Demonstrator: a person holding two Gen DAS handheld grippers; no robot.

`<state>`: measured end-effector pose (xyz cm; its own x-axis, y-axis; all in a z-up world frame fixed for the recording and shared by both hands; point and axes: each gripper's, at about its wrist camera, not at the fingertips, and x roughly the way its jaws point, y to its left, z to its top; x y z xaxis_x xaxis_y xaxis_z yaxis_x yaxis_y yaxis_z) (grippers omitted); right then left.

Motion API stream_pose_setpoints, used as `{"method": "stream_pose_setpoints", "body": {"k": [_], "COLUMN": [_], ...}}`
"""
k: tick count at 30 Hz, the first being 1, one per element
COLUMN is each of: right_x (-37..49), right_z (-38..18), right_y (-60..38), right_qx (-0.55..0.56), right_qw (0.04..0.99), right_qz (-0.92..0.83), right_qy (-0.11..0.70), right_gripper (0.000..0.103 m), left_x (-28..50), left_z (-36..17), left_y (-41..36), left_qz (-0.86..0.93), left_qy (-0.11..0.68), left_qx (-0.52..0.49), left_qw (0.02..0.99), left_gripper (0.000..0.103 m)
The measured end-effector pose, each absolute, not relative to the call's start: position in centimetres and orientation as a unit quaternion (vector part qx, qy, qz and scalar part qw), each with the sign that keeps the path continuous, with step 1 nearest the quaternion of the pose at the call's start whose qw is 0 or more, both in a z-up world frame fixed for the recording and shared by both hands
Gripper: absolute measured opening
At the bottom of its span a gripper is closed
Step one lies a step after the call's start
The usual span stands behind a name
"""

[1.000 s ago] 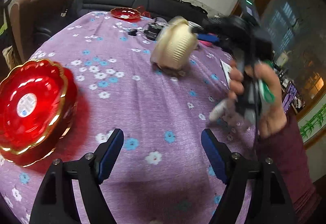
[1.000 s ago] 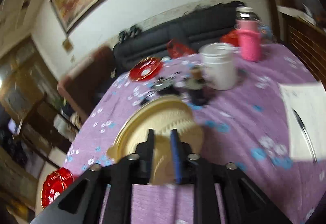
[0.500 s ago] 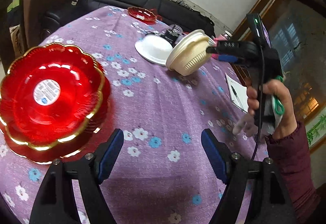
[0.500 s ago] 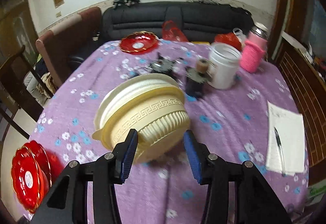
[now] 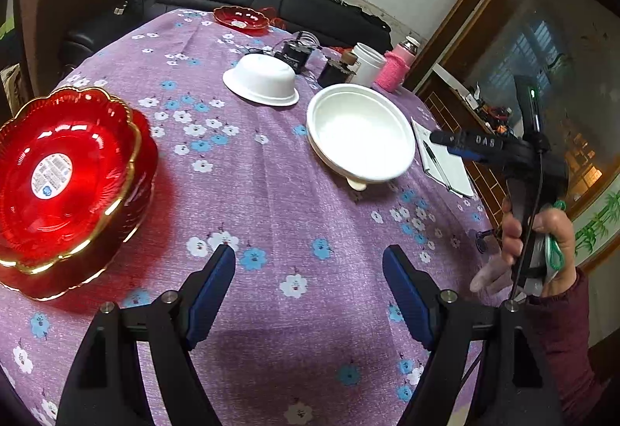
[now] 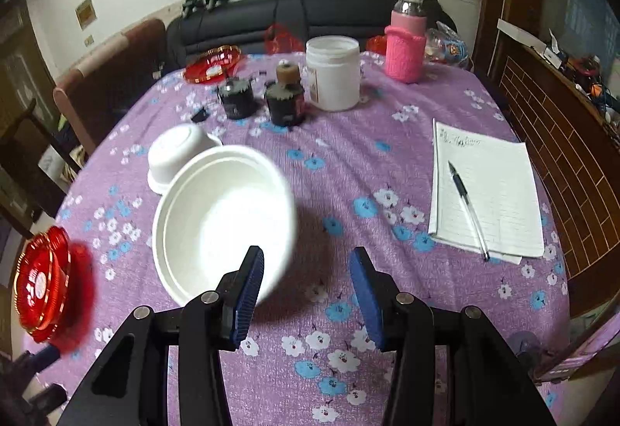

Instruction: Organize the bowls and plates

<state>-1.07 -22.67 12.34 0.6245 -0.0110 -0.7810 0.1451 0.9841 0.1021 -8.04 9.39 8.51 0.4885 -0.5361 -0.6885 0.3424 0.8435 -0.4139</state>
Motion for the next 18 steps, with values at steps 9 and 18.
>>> {"method": "stream_pose_setpoints", "body": {"k": [9,18], "right_x": [2.0,1.9], "right_z": [9.8,8.4], "right_y": [-22.9,-22.8], "right_qx": [0.091,0.144], "right_qw": [0.9,0.894], "right_qz": [-0.047,-0.001], "right_qy": [0.423,0.424], "right_gripper": [0.038,0.021], "left_x": [-6.5,-4.8], "left_z": [9.6,8.5], "left_y": [8.5,8.1], "left_qz": [-0.24,-0.229], "left_qy": [0.435,0.451], "left_qx": [-0.1,-0.108], "left_qw": [0.862,0.856], "left_gripper": [0.078,0.078]}}
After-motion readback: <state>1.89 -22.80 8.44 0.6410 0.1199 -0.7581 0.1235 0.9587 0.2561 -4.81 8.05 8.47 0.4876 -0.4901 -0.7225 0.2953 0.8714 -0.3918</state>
